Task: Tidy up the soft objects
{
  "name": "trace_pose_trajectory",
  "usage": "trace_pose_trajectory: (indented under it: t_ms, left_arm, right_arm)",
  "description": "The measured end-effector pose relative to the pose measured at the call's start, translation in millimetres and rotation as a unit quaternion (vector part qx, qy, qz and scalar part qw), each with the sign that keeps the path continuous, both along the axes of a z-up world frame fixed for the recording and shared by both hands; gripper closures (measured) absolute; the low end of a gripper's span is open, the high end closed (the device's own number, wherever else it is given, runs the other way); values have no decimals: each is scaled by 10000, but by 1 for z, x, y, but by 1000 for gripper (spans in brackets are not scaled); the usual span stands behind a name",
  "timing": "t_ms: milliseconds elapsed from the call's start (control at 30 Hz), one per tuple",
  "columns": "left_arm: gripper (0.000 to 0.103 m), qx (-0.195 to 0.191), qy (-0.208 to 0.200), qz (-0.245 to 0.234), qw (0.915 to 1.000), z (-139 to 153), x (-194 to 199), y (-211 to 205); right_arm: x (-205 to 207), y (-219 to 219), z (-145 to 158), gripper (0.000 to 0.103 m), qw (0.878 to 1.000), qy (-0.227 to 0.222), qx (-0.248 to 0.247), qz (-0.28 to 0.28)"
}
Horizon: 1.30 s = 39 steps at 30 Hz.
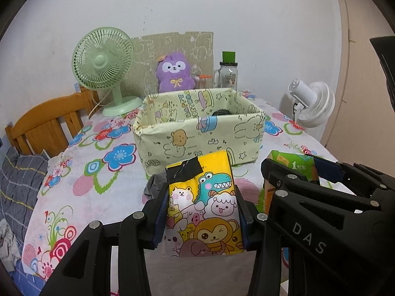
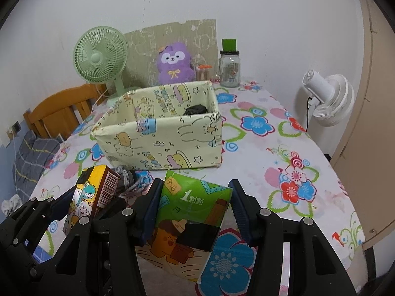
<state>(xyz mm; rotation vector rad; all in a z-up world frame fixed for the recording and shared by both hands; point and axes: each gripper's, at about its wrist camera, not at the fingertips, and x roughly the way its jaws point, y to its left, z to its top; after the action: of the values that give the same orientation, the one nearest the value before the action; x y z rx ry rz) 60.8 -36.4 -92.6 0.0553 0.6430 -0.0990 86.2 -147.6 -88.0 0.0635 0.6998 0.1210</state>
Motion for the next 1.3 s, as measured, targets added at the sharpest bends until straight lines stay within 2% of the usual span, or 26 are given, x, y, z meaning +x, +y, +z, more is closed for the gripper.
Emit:
trace_pose_trajectory:
  t_ms: [533, 1300]
  left_arm:
    - [56, -48, -268, -74, 9996, 24, 2, -2]
    - [56, -80, -408, 31, 9991, 40, 33, 4]
  right_arm:
    - [-3, 4, 27, 46, 9995, -322, 5, 47]
    - [29, 17, 46, 46, 9985, -522, -81, 118]
